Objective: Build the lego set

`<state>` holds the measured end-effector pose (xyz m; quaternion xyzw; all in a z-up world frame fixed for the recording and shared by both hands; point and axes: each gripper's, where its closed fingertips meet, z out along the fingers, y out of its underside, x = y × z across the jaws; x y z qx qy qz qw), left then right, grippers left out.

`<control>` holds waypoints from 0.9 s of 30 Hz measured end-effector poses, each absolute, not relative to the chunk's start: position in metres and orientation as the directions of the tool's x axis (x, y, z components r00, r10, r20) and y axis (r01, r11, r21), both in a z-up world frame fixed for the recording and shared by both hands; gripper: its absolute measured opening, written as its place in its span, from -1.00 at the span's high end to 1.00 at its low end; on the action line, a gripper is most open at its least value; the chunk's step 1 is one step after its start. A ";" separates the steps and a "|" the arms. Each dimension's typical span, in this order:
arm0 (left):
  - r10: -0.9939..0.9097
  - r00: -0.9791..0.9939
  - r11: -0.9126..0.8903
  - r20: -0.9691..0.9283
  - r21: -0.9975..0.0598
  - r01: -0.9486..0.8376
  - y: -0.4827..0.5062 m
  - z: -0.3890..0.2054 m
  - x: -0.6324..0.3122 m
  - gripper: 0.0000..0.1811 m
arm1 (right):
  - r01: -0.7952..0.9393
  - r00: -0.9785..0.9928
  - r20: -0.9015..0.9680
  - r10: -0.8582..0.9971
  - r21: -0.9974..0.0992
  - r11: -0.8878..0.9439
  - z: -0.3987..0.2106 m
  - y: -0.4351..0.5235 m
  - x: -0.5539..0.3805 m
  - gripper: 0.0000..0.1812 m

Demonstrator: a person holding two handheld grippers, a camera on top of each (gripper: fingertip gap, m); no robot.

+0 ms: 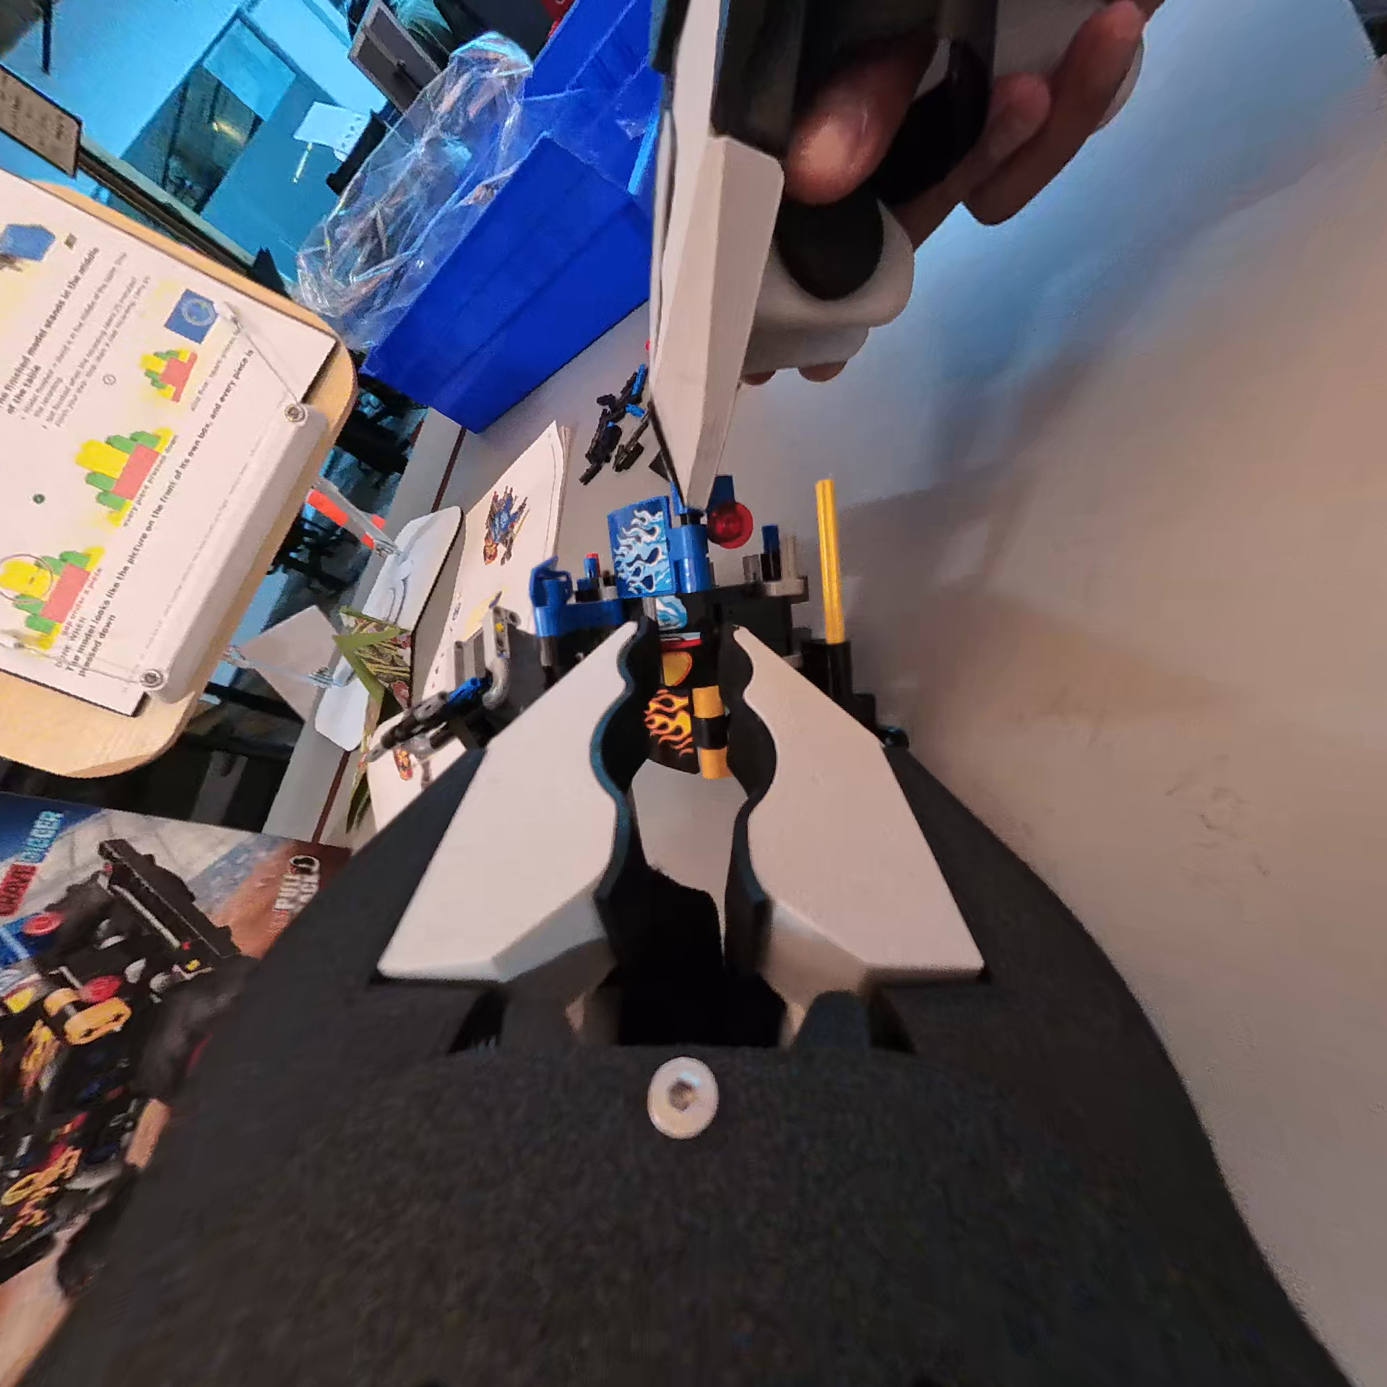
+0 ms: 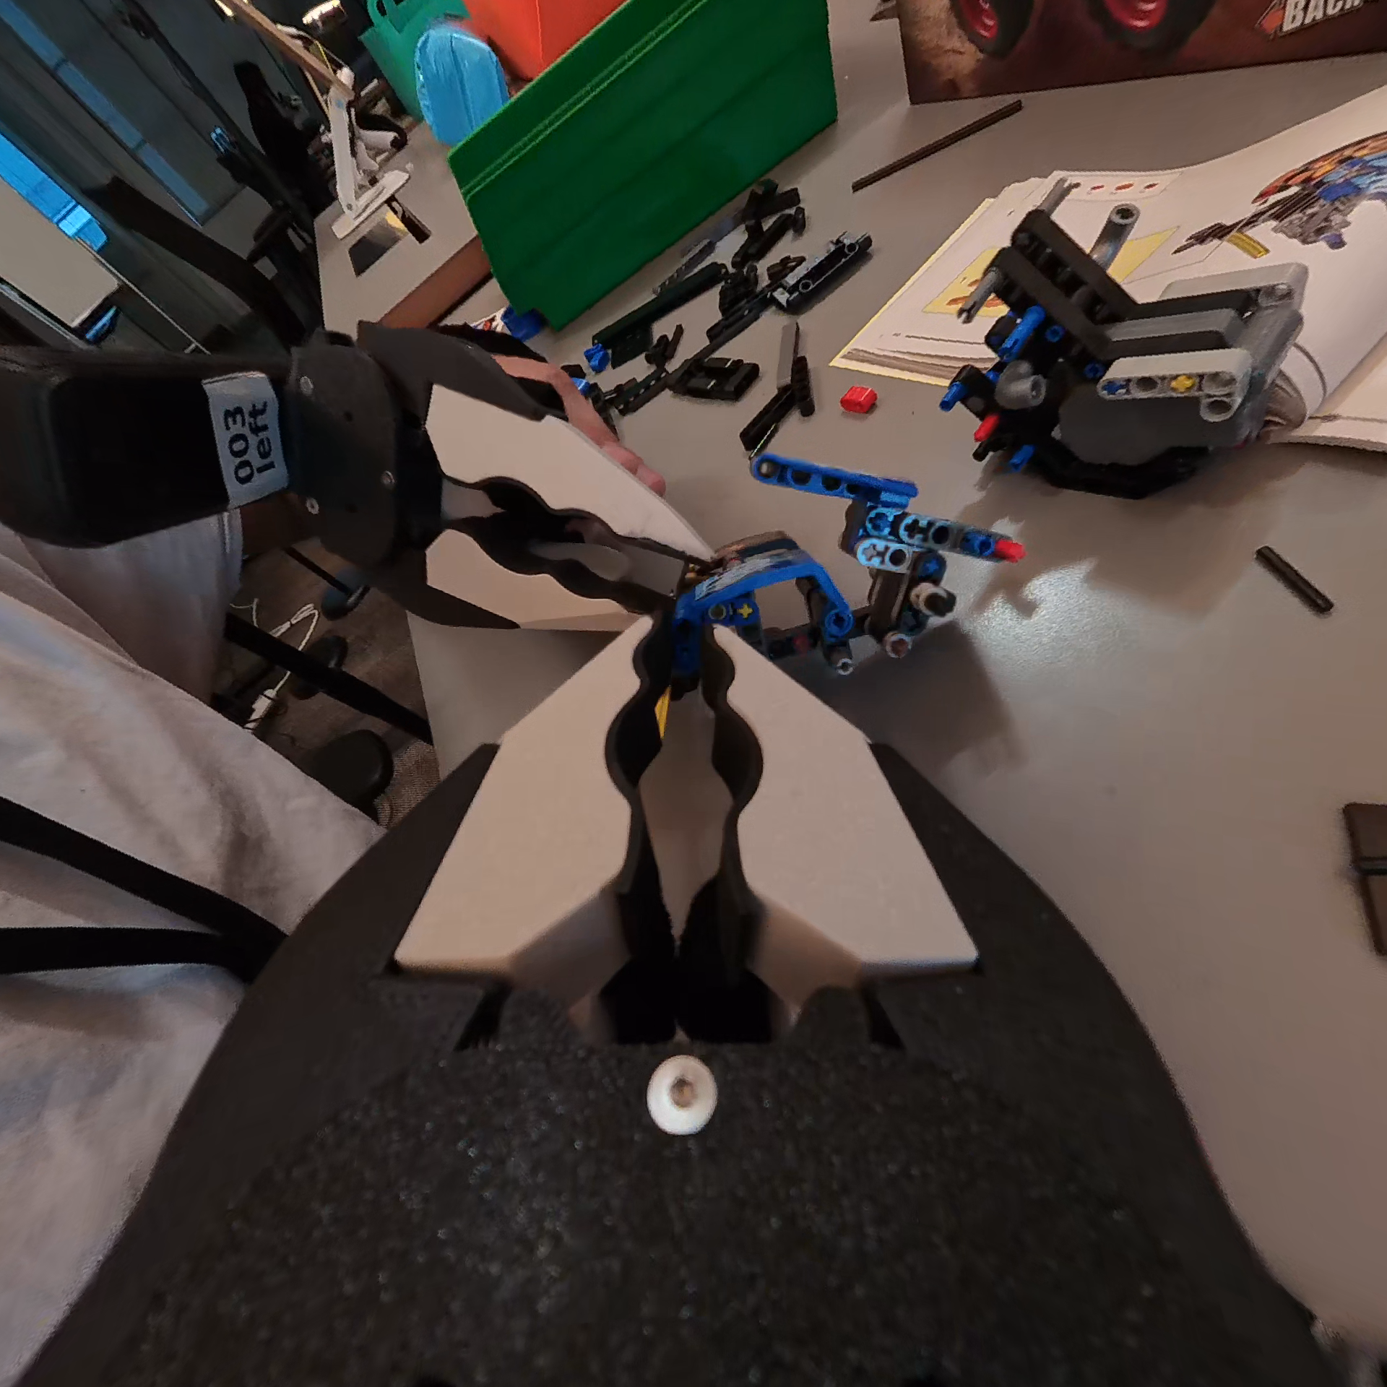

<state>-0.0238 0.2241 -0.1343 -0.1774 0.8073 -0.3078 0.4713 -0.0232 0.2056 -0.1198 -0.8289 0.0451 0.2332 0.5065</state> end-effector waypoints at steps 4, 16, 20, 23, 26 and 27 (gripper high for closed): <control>-0.581 -0.492 0.744 -0.648 -0.669 0.002 0.222 -0.134 -0.023 0.87 | -0.308 0.890 -0.428 0.157 -0.819 -0.485 -0.121 0.204 -0.022 0.93; -0.571 -0.483 0.757 -0.664 -0.654 0.004 0.222 -0.134 -0.021 0.86 | -0.380 0.854 -0.495 0.158 -0.803 -0.459 -0.122 0.204 -0.019 0.93; -0.540 -0.452 0.790 -0.710 -0.612 0.018 0.228 -0.134 -0.018 0.86 | -0.390 0.856 -0.487 0.171 -0.828 -0.403 -0.119 0.199 -0.014 0.85; -0.543 -0.460 0.786 -0.702 -0.618 0.015 0.229 -0.134 -0.018 0.85 | -0.414 0.840 -0.509 0.185 -0.824 -0.388 -0.115 0.195 -0.012 0.86; -0.538 -0.466 0.783 -0.702 -0.621 0.030 0.226 -0.134 -0.020 0.86 | -0.389 0.851 -0.490 0.190 -0.831 -0.397 -0.117 0.199 -0.015 0.85; -0.536 -0.469 0.783 -0.702 -0.621 0.034 0.225 -0.134 -0.021 0.86 | -0.384 0.852 -0.487 0.193 -0.831 -0.402 -0.119 0.200 -0.016 0.87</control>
